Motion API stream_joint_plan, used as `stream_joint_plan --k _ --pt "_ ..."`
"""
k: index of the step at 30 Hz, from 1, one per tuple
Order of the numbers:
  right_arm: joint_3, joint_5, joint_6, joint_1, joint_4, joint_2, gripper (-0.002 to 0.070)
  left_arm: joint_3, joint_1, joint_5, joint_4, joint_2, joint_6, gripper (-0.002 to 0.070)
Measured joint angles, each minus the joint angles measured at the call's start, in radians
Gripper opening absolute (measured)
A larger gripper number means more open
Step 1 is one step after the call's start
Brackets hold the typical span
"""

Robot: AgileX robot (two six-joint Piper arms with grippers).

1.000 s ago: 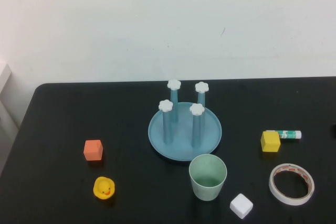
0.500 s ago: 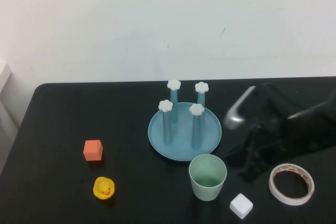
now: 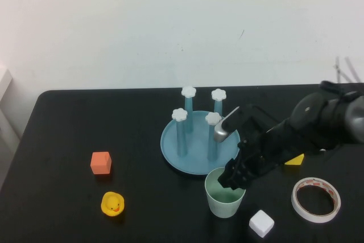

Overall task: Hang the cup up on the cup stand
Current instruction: Pick up the cup from the table

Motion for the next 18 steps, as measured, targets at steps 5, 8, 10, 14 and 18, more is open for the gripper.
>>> stream_joint_plan --k 5,8,10,14,18 --pt "-0.045 0.004 0.009 0.000 -0.001 0.083 0.0299 0.000 0.000 -0.055 -0.203 0.000 -0.002 -0.0001" --pt "-0.055 0.013 0.011 0.000 -0.002 0.092 0.0134 0.000 0.000 -0.070 -0.350 0.000 -0.002 0.0001" --pt "-0.057 0.023 0.020 0.000 -0.002 0.088 0.0060 0.000 0.000 -0.070 -0.493 0.000 -0.002 0.0036" --pt "-0.057 0.068 0.027 0.008 -0.009 0.048 0.0025 0.000 0.000 -0.031 -0.869 0.000 -0.004 0.0287" --pt "-0.057 0.098 0.027 0.056 -0.011 -0.067 0.0022 0.002 0.000 0.029 -1.281 0.000 -0.004 0.0610"
